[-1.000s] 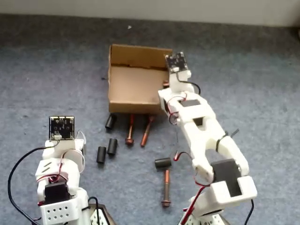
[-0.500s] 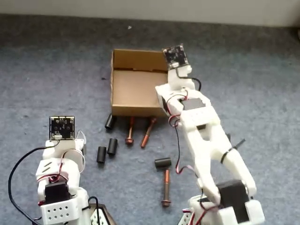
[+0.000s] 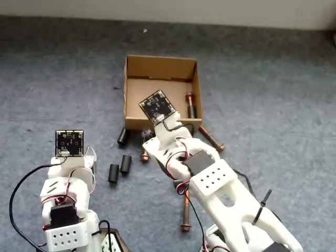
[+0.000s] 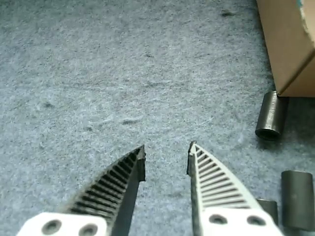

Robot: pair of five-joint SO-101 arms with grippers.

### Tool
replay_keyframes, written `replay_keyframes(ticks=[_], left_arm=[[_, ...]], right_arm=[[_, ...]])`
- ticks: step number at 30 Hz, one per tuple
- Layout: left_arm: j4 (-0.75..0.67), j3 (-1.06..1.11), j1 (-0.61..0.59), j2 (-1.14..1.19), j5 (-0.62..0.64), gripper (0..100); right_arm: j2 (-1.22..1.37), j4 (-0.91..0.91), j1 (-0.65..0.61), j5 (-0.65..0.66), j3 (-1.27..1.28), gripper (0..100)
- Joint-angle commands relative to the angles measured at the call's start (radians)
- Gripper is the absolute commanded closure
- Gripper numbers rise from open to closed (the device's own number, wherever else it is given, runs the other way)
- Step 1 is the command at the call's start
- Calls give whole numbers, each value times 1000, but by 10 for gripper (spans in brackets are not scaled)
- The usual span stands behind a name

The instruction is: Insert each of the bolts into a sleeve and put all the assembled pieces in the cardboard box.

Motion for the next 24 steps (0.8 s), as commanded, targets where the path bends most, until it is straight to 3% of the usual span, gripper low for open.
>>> replay_keyframes(ticks=[1, 7, 11, 24], left_arm=[[0, 19, -12, 2, -8, 836], [0, 19, -12, 2, -8, 836], [0, 19, -19, 2, -8, 836], [0, 19, -36, 1, -8, 836]], right_arm=[[111, -160, -12, -8, 8, 987], [409, -374, 39, -3, -85, 987], [526, -403, 101, -8, -217, 981], [321, -297, -44, -34, -183, 981]])
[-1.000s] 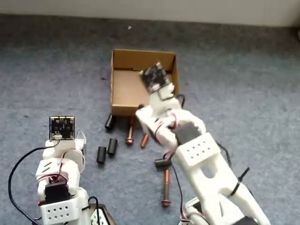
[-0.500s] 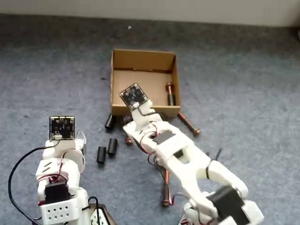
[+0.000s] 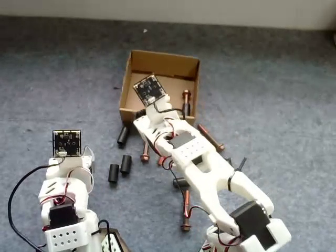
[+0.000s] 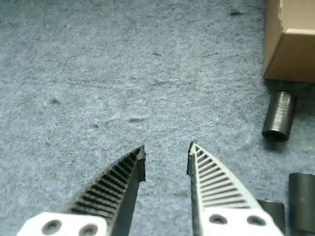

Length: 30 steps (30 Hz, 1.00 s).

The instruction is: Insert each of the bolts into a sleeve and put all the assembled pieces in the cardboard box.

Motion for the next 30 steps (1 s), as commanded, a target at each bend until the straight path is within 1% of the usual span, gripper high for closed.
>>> replay_keyframes(ticks=[1, 3, 6, 9, 12, 19, 22, 30], left_arm=[[0, 19, -10, 1, -8, 836], [0, 19, -10, 1, -8, 836], [0, 19, -10, 1, -8, 836], [0, 19, -10, 1, -8, 836], [0, 19, -10, 1, -8, 836], [-2, 19, -10, 1, -8, 836], [-2, 19, -10, 1, -8, 836], [-2, 19, -10, 1, -8, 836]], right_arm=[[-104, 77, -96, -77, 28, 981], [-143, 162, -148, -173, 56, 966], [-186, 320, -179, -316, 56, 872], [-186, 417, -213, -446, 16, 790], [-128, 469, -254, -532, -31, 783], [39, 561, -306, -632, -196, 783], [93, 568, -321, -660, -236, 783], [255, 573, -321, -666, -300, 794]])
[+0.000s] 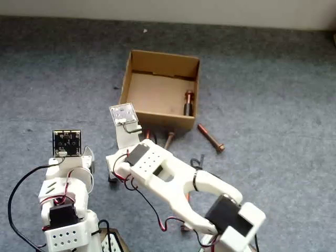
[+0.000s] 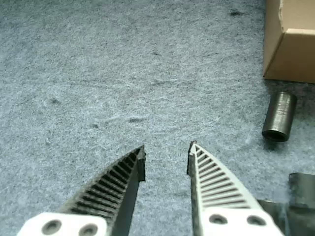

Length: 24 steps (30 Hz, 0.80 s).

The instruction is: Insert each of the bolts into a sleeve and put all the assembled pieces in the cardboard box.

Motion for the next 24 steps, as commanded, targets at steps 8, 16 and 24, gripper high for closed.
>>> replay_keyframes(ticks=[8, 16, 24], left_arm=[[-2, 19, -10, 1, -8, 836], [-2, 19, -10, 1, -8, 836], [-2, 19, -10, 1, -8, 836]], right_arm=[[28, 12, -4, -3, -51, 863], [28, 12, 5, 60, -50, 943], [-130, 145, 53, 216, -47, 993]])
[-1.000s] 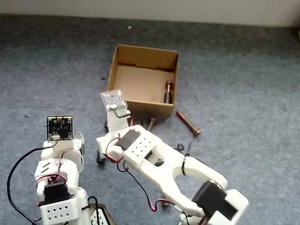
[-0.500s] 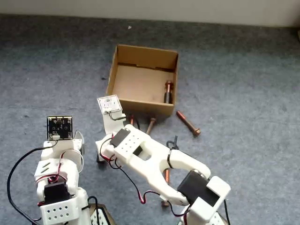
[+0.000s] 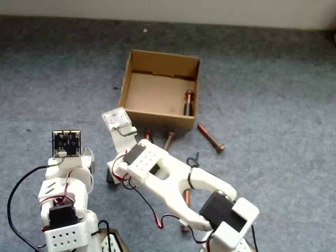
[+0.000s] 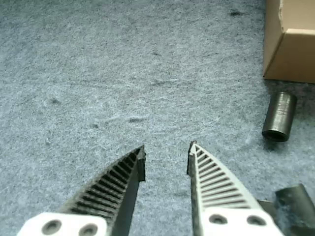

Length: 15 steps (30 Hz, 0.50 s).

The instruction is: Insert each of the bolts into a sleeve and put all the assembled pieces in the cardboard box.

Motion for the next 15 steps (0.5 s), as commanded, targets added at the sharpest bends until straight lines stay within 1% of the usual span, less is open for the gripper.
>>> replay_keyframes(ticks=[1, 4, 7, 9, 15], left_arm=[[-2, 19, -10, 1, -8, 836], [-2, 19, -10, 1, -8, 836], [-2, 19, -10, 1, -8, 836], [-2, 19, -10, 1, -8, 836], [-6, 19, -10, -1, -8, 836]], right_arm=[[-185, 104, 50, 34, -36, 993], [-349, 170, 87, 34, 5, 993], [-524, 179, 160, 34, 104, 993], [-634, 174, 223, 35, 179, 993], [-868, 174, 467, 35, 349, 993]])
